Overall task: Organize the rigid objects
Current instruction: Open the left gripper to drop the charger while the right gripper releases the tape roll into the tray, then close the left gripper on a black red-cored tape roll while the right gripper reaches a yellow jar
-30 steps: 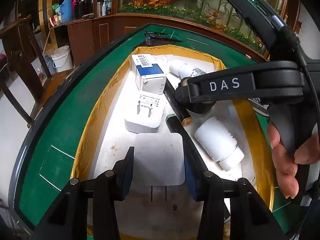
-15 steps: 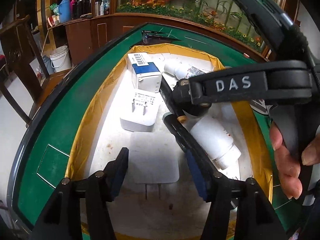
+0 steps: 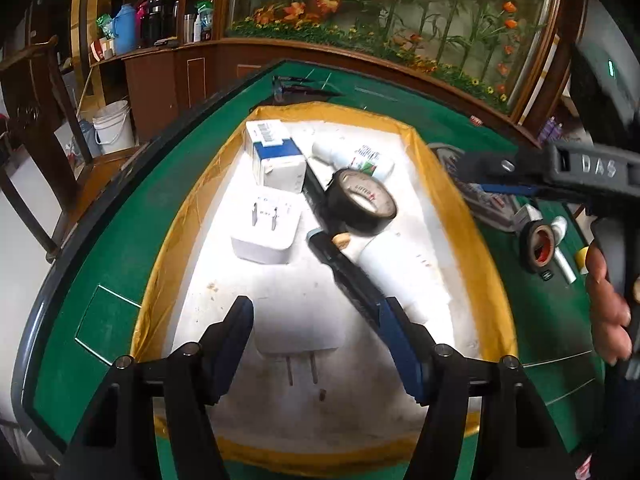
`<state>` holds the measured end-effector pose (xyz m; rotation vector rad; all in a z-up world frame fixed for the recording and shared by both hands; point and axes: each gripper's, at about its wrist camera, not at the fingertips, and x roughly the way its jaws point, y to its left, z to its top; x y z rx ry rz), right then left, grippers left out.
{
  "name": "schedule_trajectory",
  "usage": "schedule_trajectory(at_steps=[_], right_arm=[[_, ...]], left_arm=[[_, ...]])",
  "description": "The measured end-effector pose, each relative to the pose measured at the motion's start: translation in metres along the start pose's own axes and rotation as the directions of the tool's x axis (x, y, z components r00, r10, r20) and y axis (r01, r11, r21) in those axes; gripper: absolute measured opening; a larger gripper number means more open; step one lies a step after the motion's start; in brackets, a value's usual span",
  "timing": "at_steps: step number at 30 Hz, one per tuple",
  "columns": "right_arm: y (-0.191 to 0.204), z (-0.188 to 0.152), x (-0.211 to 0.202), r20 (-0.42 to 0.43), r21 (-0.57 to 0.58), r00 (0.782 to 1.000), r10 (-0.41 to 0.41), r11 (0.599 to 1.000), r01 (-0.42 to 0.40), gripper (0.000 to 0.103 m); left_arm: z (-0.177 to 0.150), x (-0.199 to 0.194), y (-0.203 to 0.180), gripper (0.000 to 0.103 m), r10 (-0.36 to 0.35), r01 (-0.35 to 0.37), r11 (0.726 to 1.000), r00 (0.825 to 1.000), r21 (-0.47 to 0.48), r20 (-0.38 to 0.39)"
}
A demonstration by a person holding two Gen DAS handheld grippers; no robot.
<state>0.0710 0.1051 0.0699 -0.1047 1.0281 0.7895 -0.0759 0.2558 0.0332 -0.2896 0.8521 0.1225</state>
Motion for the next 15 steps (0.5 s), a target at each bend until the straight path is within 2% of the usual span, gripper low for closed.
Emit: schedule_trajectory(at_steps=[4, 6, 9, 12, 14, 15], right_arm=[[-0.046, -0.005, -0.031, 0.071, 0.041, 0.996, -0.048, 0.998, 0.046, 0.065], [-0.071, -0.008, -0.038, 0.072, 0.07, 0.994, -0.082, 0.995, 0.077, 0.067], [-0.098, -0.017, -0.042, 0.052, 0.117, 0.995, -0.082, 0.99, 0.075, 0.067], [-0.109, -0.038, -0.043, 0.016, 0.095, 0.994, -0.106, 0.99, 0.104, 0.067], [-0.107, -0.054, -0.049, -0.008, 0.072, 0.997, -0.083, 0.994, 0.083, 0.067], [-0.103, -0.063, -0.054, -0.024, 0.06, 0.999, -0.03, 0.998, 0.031, 0.068]], left_arm=[[0.006, -0.02, -0.01, 0.071, -0.023, 0.023, 1.0, 0.999, 0.016, 0.046], [0.009, -0.029, -0.019, 0.072, -0.034, 0.032, 0.999, 0.997, 0.037, 0.067], [0.009, -0.039, -0.036, 0.073, -0.053, 0.047, 0.996, 0.996, 0.073, 0.078], [0.009, -0.044, -0.051, 0.073, -0.074, 0.065, 0.992, 0.994, 0.108, 0.078], [0.009, -0.048, -0.064, 0.074, -0.09, 0.079, 0.987, 0.993, 0.138, 0.08], [0.009, -0.049, -0.07, 0.077, -0.098, 0.085, 0.984, 0.992, 0.154, 0.08]])
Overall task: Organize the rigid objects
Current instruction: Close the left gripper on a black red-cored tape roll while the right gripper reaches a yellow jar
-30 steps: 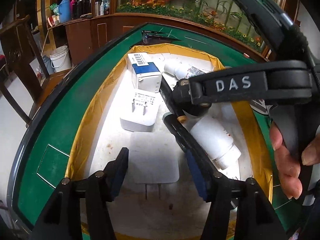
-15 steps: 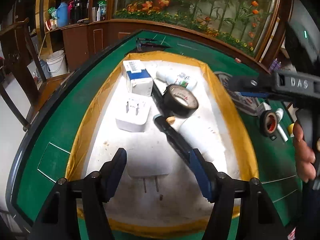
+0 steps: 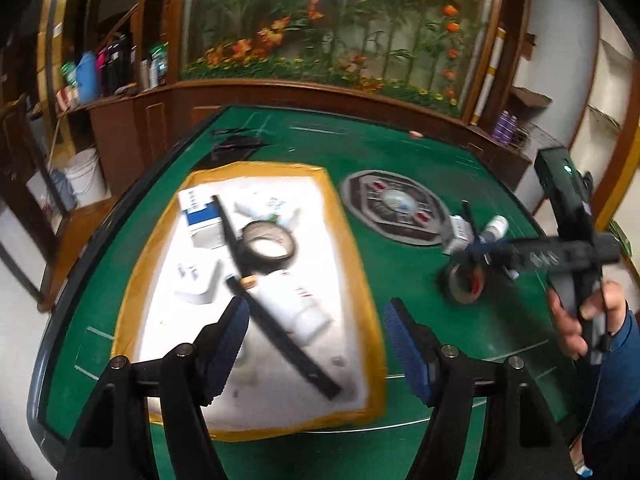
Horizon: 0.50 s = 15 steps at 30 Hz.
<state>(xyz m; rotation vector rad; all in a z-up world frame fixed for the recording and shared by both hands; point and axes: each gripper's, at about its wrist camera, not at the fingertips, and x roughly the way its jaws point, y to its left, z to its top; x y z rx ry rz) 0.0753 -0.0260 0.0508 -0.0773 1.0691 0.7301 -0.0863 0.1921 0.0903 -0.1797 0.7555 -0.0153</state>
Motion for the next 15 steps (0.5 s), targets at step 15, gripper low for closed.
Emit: schedule_trajectory(at_steps=[15], right_arm=[[-0.115, -0.037, -0.112, 0.349, 0.304, 0.924, -0.154, 0.952, 0.044, 0.07]], left_arm=[[-0.001, 0.056, -0.127, 0.094, -0.123, 0.153, 0.958, 0.983, 0.243, -0.136]])
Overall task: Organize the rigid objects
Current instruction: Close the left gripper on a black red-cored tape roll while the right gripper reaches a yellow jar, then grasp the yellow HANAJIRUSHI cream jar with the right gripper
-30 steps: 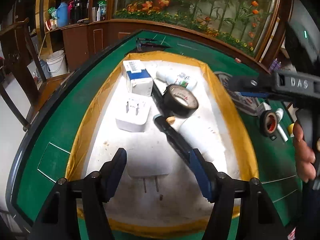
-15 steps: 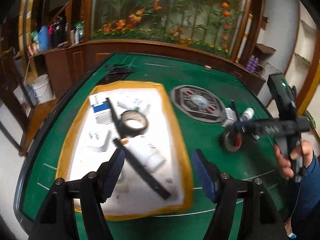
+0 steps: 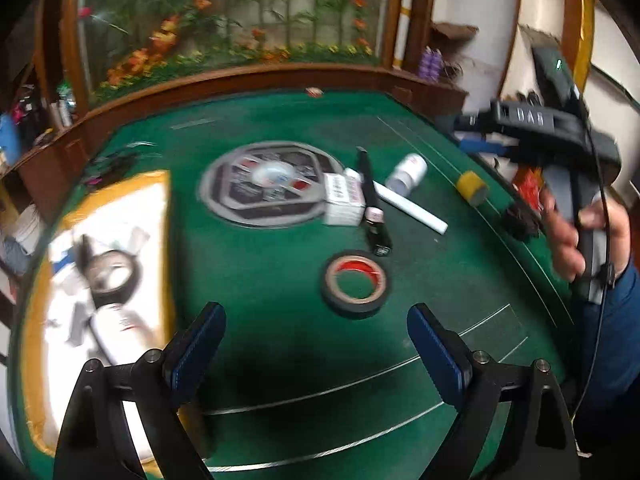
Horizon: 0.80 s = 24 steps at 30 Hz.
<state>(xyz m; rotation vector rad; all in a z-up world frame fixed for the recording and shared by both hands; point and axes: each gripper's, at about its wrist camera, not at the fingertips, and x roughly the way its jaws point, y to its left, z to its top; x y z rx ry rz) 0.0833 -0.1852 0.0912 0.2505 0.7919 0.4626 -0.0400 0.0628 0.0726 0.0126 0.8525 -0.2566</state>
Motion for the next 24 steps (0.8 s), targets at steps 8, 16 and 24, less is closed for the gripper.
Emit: schedule_trajectory(at_steps=[8, 16, 24], right_arm=[[-0.047, 0.009, -0.017, 0.079, 0.109, 0.979, -0.187, 0.978, 0.178, 0.07], [-0.064, 0.009, -0.005, 0.004, 0.142, 0.97, -0.243, 0.96, 0.24, 0.07], [-0.076, 0.0, 0.013, -0.103, 0.116, 0.924, -0.368, 0.918, 0.379, 0.07]], left_arm=[[0.016, 0.06, -0.021, 0.094, -0.013, 0.016, 0.999, 0.994, 0.027, -0.107], [0.016, 0.082, -0.026, 0.066, 0.045, -0.038, 0.998, 0.989, 0.052, -0.14], [0.01, 0.076, -0.023, 0.066, 0.039, -0.034, 0.998, 0.991, 0.047, -0.125]])
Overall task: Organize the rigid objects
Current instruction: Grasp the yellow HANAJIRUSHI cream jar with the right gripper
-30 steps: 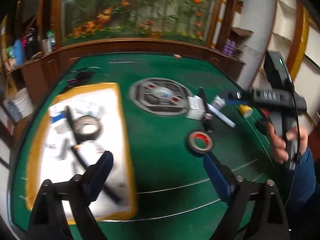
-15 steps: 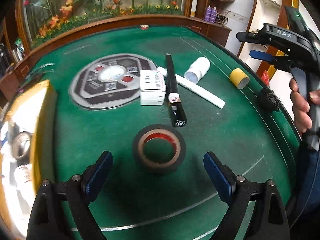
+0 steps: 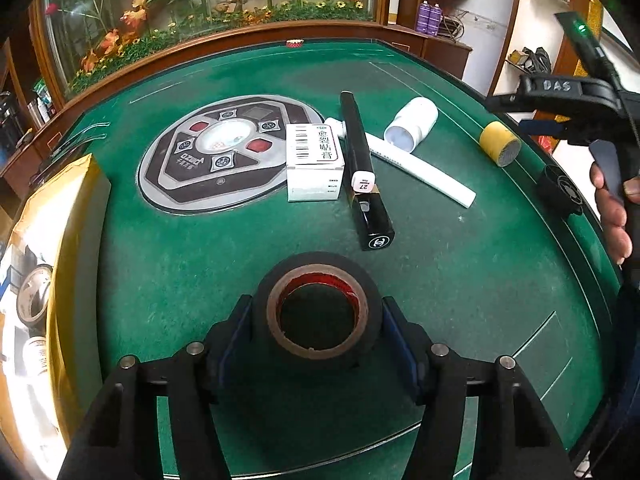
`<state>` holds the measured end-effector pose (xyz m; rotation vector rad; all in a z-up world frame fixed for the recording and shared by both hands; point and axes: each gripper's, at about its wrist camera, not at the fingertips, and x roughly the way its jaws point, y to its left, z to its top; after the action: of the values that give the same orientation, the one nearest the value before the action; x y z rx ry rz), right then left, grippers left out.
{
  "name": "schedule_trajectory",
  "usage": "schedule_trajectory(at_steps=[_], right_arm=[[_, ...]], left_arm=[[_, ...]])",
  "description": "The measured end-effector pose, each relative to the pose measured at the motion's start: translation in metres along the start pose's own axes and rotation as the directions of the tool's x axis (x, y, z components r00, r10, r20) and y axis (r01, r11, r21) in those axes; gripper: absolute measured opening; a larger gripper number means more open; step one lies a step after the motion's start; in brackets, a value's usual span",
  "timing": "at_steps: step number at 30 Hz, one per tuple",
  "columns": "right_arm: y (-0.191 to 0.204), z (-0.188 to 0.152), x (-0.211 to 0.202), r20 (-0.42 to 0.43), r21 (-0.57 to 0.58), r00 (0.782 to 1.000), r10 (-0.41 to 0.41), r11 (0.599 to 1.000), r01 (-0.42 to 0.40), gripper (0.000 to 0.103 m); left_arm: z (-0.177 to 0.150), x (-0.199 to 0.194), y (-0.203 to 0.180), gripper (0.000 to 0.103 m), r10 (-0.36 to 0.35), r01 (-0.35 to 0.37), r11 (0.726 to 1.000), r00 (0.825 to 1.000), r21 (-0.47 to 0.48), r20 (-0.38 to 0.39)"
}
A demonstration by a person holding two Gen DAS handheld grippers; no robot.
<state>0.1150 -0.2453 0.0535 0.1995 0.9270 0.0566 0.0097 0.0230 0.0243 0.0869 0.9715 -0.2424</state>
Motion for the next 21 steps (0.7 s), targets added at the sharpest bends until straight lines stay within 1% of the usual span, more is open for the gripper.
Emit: schedule_trajectory(at_steps=[2, 4, 5, 6, 7, 9, 14, 15, 18, 21], right_arm=[[-0.002, -0.002, 0.006, -0.024, 0.005, 1.0, -0.013, 1.0, 0.013, 0.07], [-0.002, -0.004, 0.016, -0.058, -0.001, 0.998, -0.016, 1.0, 0.016, 0.066], [-0.002, -0.006, 0.021, -0.084, 0.0, 0.996, -0.007, 1.0, 0.007, 0.051], [-0.002, -0.008, 0.025, -0.102, -0.002, 0.995, -0.004, 1.0, 0.004, 0.039], [-0.002, -0.009, 0.027, -0.11, -0.002, 0.994, 0.009, 1.0, -0.009, 0.039], [-0.001, -0.01, 0.026, -0.099, -0.001, 0.995, 0.019, 1.0, -0.019, 0.039], [0.008, -0.012, 0.015, -0.056, -0.003, 0.992, 0.114, 0.993, -0.115, 0.039], [0.012, -0.013, 0.012, -0.044, -0.011, 0.987, 0.151, 0.988, -0.152, 0.039], [0.026, -0.013, 0.006, -0.025, -0.057, 0.977, 0.213, 0.975, -0.214, 0.039], [0.045, -0.019, -0.002, -0.011, -0.121, 0.971, 0.241, 0.963, -0.24, 0.039]], left_arm=[[0.001, 0.001, 0.0, 0.066, 0.001, -0.001, 1.0, 1.0, 0.0, 0.0], [0.002, 0.002, 0.0, 0.066, 0.001, -0.001, 1.0, 1.0, 0.003, 0.002], [0.001, 0.002, 0.0, 0.066, 0.002, -0.002, 1.0, 1.0, 0.004, 0.004], [0.001, 0.001, 0.0, 0.066, 0.003, -0.003, 1.0, 1.0, 0.004, 0.006], [0.001, 0.001, 0.0, 0.066, 0.002, -0.002, 1.0, 1.0, 0.003, 0.008], [0.0, 0.001, 0.001, 0.066, -0.002, 0.002, 1.0, 1.0, -0.004, 0.012], [-0.001, -0.003, 0.005, 0.066, -0.028, 0.028, 0.999, 1.0, -0.031, 0.009], [-0.001, -0.005, 0.005, 0.066, -0.025, 0.025, 0.999, 1.0, -0.033, 0.013], [-0.001, -0.008, 0.003, 0.066, -0.023, 0.023, 0.999, 1.0, -0.032, 0.021], [-0.002, -0.012, 0.003, 0.066, -0.014, 0.015, 0.999, 0.999, -0.031, 0.029]])
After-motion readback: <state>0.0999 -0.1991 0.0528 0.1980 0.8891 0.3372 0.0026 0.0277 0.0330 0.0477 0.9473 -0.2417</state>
